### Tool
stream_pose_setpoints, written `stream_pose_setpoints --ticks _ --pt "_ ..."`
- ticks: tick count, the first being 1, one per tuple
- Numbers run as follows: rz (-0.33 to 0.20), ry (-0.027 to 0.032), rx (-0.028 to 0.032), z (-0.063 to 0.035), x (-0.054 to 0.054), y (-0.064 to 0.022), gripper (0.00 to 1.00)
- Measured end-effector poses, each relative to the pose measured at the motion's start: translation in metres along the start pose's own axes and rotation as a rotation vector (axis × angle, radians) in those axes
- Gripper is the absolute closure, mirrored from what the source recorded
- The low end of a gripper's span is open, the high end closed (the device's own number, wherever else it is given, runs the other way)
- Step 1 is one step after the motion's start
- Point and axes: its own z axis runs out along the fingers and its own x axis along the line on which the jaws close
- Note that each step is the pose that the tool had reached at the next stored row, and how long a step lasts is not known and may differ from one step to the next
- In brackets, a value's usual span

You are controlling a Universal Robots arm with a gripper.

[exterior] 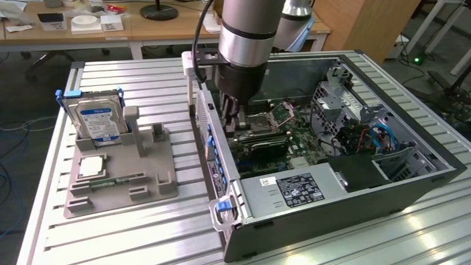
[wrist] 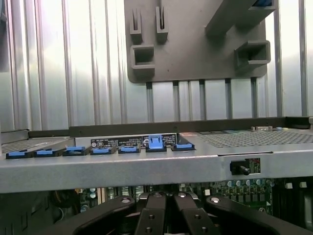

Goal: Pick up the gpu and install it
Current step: 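Press down on the gpu until it lock into place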

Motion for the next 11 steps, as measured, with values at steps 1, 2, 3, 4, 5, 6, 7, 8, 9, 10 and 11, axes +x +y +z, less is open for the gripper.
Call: stream_pose_setpoints --ticks 1,2,3,4,5,6,7,8,9,10,11 --pt "0.0 -0.0002 -0.001 0.0004 0.0 0.0001 0.89" --pt "0.0 0.0 -0.0025 0.0008 0.0 0.0002 0.89" --pt "0.0 0.0004 -0.004 0.001 0.0 0.0002 0.89" --pt "0.0 0.0006 -0.0052 0.0012 0.0001 0.0003 0.89" --pt "0.0 0.0006 -0.0061 0.0014 0.0001 0.0004 0.89" --pt "0.0 0.0006 -0.0068 0.0016 0.0001 0.0005 0.89" --pt "0.0 0.0005 -0.007 0.0018 0.0001 0.0005 0.89" --pt "0.0 0.0005 -0.0071 0.0019 0.0001 0.0004 0.89" --pt "-0.001 0.0003 -0.0072 0.0025 0.0001 0.0001 0.89" --pt "-0.001 0.0003 -0.0071 0.0032 0.0 -0.0007 0.89" --pt "-0.001 0.0005 -0.0071 0.0042 -0.0001 -0.0014 0.89"
